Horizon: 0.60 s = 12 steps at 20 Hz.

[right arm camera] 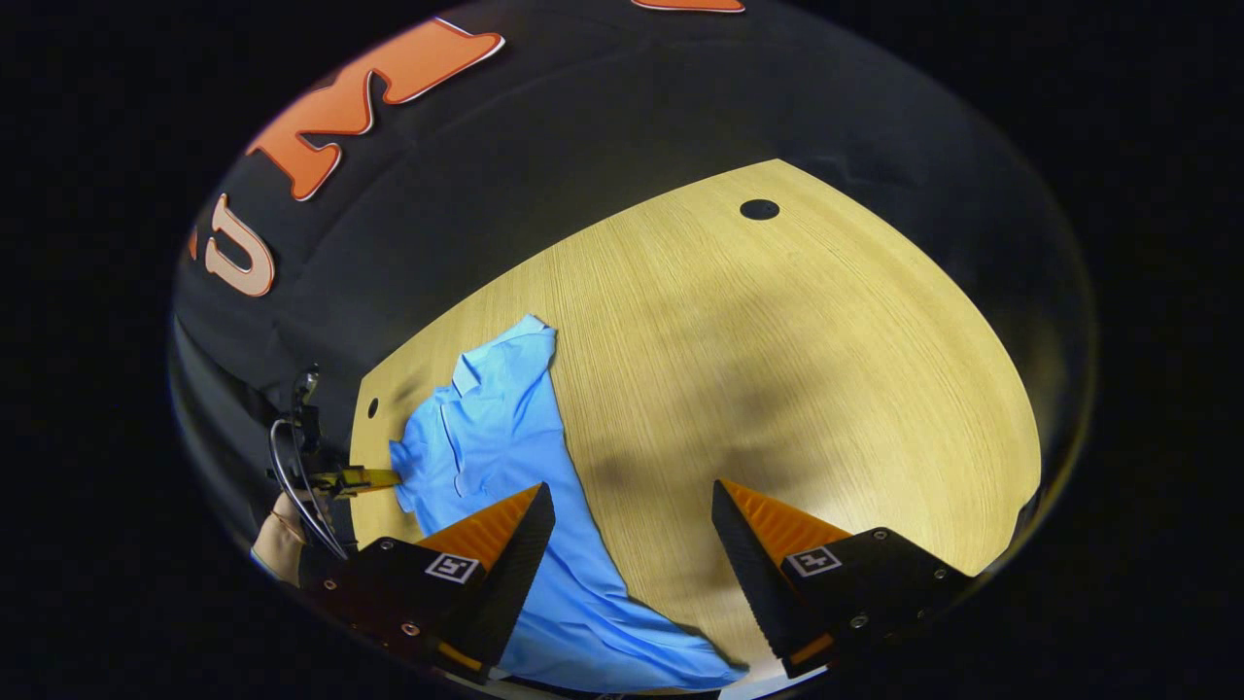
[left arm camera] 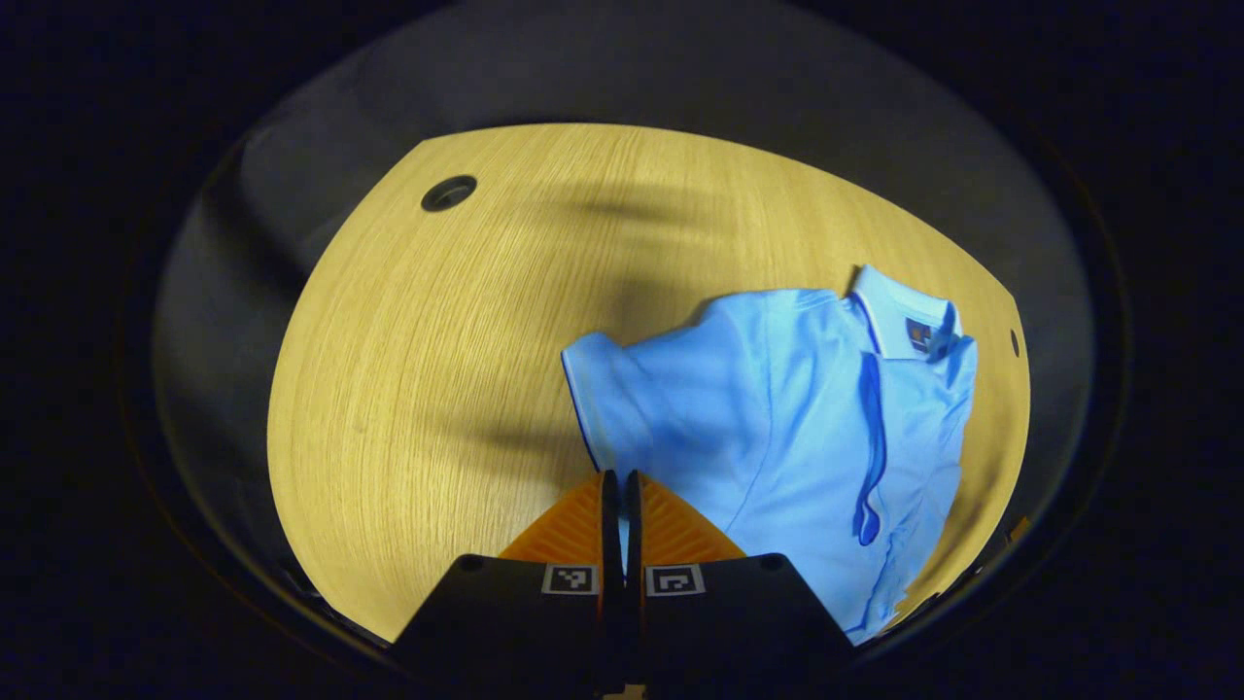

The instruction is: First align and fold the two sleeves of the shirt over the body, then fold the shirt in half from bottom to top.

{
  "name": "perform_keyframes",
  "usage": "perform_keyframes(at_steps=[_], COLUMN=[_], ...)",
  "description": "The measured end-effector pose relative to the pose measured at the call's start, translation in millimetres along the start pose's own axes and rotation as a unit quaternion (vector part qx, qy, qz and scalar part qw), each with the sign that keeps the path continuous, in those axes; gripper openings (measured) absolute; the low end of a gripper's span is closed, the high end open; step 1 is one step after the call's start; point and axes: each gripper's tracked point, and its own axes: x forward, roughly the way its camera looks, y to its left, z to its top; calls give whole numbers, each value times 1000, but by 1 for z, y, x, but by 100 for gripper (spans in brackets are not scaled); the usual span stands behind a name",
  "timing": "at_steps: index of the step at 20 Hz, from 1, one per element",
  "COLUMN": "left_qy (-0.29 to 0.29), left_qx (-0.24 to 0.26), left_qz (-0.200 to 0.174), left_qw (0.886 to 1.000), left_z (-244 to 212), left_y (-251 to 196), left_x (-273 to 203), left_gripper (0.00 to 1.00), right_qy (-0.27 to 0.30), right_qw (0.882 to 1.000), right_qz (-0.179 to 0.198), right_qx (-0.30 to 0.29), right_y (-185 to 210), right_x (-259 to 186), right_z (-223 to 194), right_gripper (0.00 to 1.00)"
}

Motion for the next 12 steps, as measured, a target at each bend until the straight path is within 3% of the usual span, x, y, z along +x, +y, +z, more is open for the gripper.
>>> perform_keyframes(at_steps=[6, 12], left_qy=[-39, -44], left_qx=[41, 98], left_qz=[-50, -99], left_qw=[997, 989], left_z=[27, 29], left_y=[-54, -138], left_x=[-49, -62], left_gripper=[4, 4], right_qy=[-14, -22], right_qw=[1000, 1000], right_qz=[-8, -16], right_qx=[1, 13], right_y=[-8, -20], right_x=[-9, -20], right_z=[3, -2], right_gripper=[99, 99])
